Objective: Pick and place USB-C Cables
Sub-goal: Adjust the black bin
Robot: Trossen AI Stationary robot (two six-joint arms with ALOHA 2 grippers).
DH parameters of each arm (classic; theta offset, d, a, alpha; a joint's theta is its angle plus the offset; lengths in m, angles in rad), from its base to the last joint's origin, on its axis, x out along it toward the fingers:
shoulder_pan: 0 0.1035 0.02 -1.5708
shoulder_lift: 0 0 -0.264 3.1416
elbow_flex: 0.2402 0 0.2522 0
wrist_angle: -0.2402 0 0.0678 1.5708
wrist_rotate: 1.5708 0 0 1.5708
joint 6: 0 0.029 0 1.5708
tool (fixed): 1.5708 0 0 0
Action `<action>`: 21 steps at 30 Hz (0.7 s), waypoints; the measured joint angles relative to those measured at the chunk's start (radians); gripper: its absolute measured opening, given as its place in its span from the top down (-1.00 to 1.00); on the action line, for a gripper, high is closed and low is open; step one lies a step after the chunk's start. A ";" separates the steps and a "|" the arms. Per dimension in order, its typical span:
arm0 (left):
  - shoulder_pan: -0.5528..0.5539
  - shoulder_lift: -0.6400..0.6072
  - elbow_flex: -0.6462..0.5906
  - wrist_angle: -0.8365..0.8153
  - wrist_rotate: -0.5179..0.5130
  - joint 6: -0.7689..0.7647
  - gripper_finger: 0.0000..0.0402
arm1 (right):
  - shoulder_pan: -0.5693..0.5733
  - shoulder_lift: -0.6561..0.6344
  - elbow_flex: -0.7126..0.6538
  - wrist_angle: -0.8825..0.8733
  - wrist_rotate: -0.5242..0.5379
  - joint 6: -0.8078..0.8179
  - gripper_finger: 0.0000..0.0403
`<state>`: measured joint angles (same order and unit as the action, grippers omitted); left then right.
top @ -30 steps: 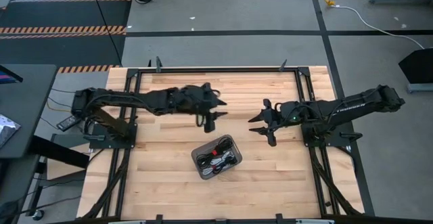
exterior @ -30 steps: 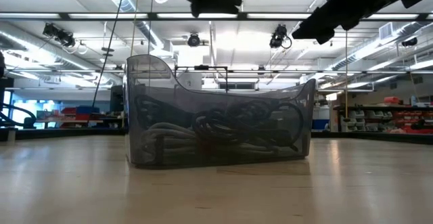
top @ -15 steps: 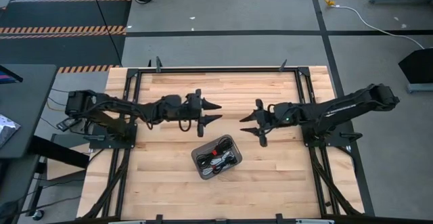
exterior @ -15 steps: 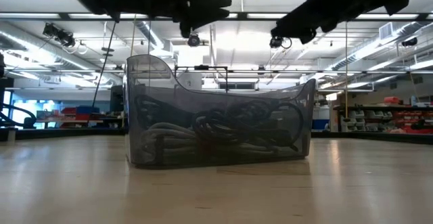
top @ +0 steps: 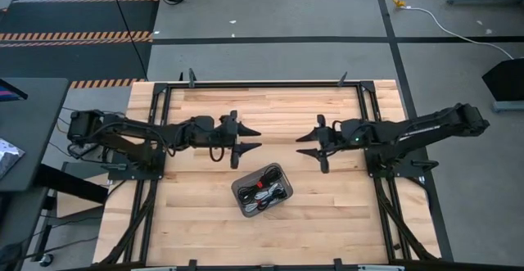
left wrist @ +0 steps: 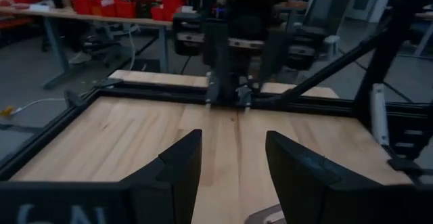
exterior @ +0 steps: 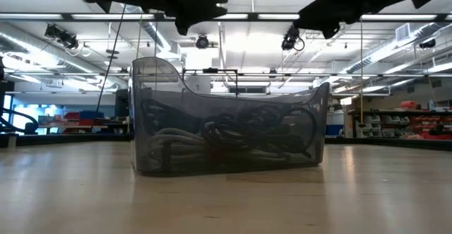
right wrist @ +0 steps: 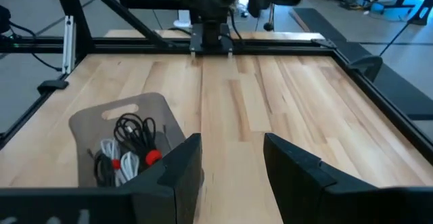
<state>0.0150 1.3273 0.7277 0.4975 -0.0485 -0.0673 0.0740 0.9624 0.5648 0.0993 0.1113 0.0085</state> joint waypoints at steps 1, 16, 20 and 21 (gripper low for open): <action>-0.005 0.000 0.000 0.007 -0.001 0.000 0.15 | 0.001 -0.020 0.000 -0.020 0.000 0.006 0.18; 0.063 -0.060 -0.263 0.409 -0.011 -0.057 0.15 | 0.010 -0.251 -0.064 -0.199 0.025 0.044 0.18; 0.073 -0.123 -0.317 0.401 -0.004 -0.078 0.15 | 0.008 -0.316 -0.097 -0.189 0.026 0.052 0.18; 0.073 -0.137 -0.323 0.402 -0.004 -0.078 0.15 | 0.007 -0.332 -0.100 -0.184 0.027 0.052 0.18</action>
<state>0.0879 1.1907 0.4049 0.8992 -0.0529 -0.1451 0.0807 0.6300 0.4647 -0.0850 0.1379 0.0600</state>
